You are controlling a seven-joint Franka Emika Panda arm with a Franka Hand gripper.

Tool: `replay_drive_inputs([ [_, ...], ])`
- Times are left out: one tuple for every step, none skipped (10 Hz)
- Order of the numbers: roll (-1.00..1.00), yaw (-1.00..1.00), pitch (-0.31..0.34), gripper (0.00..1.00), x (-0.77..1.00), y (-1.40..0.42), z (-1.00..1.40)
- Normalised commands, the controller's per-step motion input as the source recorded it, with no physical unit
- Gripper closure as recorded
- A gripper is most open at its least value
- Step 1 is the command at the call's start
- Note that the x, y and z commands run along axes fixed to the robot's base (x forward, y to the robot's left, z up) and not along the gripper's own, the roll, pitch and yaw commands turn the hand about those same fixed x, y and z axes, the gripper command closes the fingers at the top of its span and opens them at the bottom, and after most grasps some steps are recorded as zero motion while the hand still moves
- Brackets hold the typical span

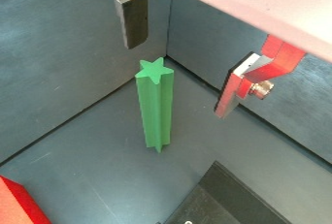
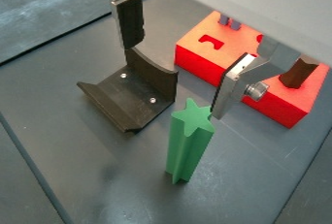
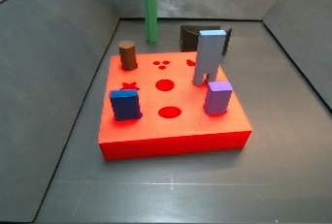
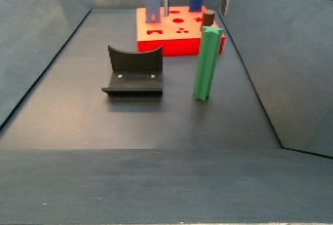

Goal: Pick up the star object. Move up. Move to above the board. Insert the star object.
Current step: Pick up the star object.

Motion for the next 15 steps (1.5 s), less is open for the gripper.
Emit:
replay_drive_inputs([
  [-0.03, 0.0, -0.006, 0.0, 0.0, 0.0, -0.03],
  [-0.04, 0.1, -0.05, 0.0, 0.0, -0.1, -0.07],
  [-0.04, 0.4, -0.054, 0.0, -0.57, -0.02, -0.34],
  [-0.05, 1.0, 0.001, 0.0, -0.08, 0.0, -0.49],
  [-0.03, 1.0, 0.01, 0.0, -0.06, 0.0, -0.52],
  [-0.04, 1.0, 0.006, 0.0, -0.09, 0.0, -0.53],
  [-0.06, 0.74, 0.0, 0.0, -0.15, 0.17, -0.37],
  [-0.01, 0.58, 0.0, 0.0, -0.26, 0.23, -0.21],
  [-0.02, 0.25, -0.004, 0.0, -0.21, 0.09, -0.09],
  [0.0, 0.0, -0.009, 0.0, 0.0, 0.0, 0.0],
  [0.0, 0.03, -0.019, 0.0, -0.03, -0.05, -0.25],
  [0.0, 0.0, -0.037, 0.0, -0.06, -0.13, -0.36],
  [0.0, 0.0, -0.063, 0.0, -0.11, -0.1, -0.39],
  [0.0, 0.0, 0.0, 0.0, -0.01, 0.0, -0.07],
  [0.0, 0.0, 0.0, 0.0, -0.02, 0.0, 0.0],
])
